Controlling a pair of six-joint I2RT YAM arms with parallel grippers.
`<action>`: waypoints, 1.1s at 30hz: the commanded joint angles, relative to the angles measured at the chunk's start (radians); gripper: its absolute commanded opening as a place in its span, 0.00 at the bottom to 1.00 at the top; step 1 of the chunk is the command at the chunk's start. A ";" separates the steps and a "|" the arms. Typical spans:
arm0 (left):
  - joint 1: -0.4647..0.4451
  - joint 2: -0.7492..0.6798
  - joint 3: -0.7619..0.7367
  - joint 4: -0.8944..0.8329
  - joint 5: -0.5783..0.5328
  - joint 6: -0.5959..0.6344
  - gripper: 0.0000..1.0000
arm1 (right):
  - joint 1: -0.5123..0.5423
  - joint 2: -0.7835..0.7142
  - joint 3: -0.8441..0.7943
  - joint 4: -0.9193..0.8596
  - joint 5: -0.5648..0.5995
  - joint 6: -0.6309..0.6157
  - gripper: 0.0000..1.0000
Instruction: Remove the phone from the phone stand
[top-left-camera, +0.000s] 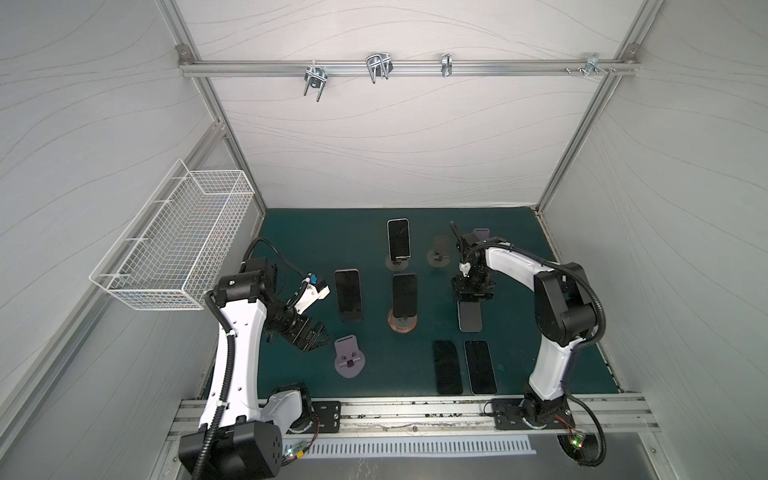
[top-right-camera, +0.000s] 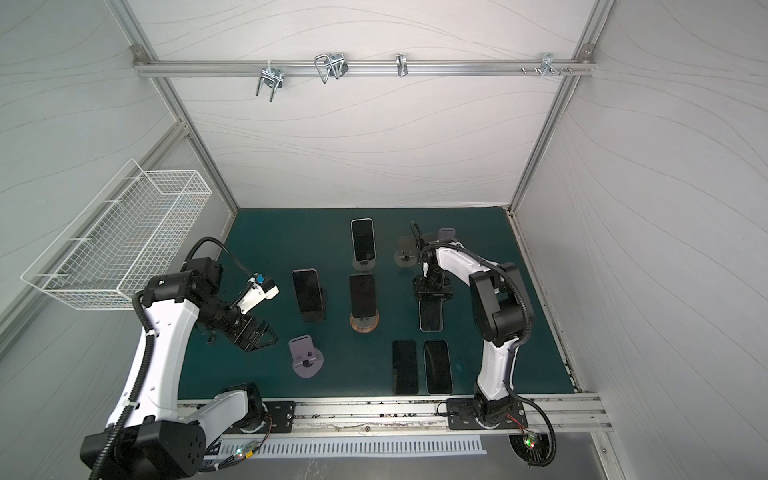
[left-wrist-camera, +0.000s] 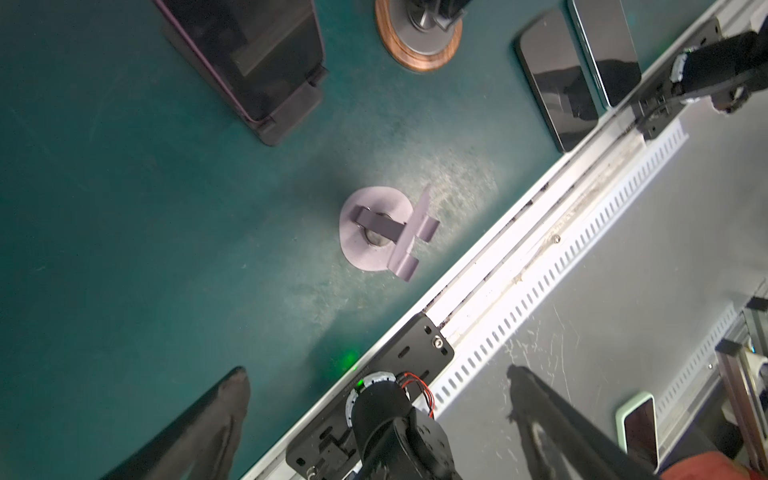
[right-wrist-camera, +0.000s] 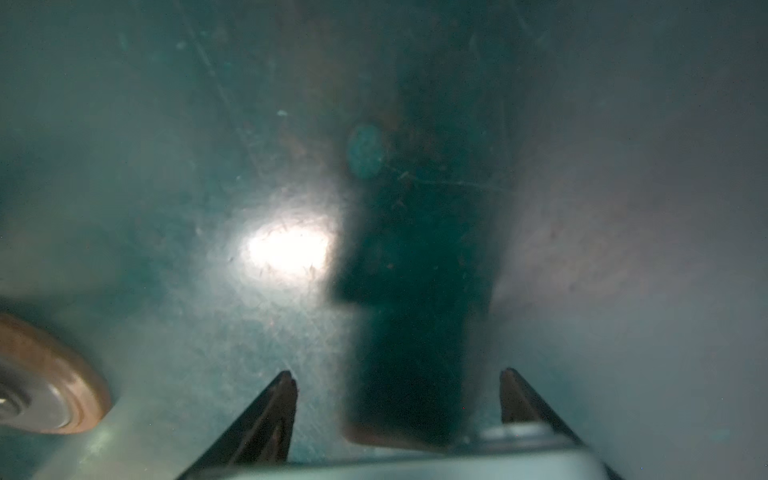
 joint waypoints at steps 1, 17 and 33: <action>0.004 -0.029 0.034 -0.065 0.023 0.073 0.98 | -0.006 0.022 -0.001 -0.023 -0.004 -0.018 0.64; 0.004 -0.031 0.012 -0.060 0.066 0.062 0.98 | -0.003 0.069 -0.010 -0.038 0.084 -0.015 0.65; 0.004 -0.018 -0.014 -0.080 0.103 0.098 0.93 | -0.003 0.112 -0.013 -0.005 0.037 0.023 0.73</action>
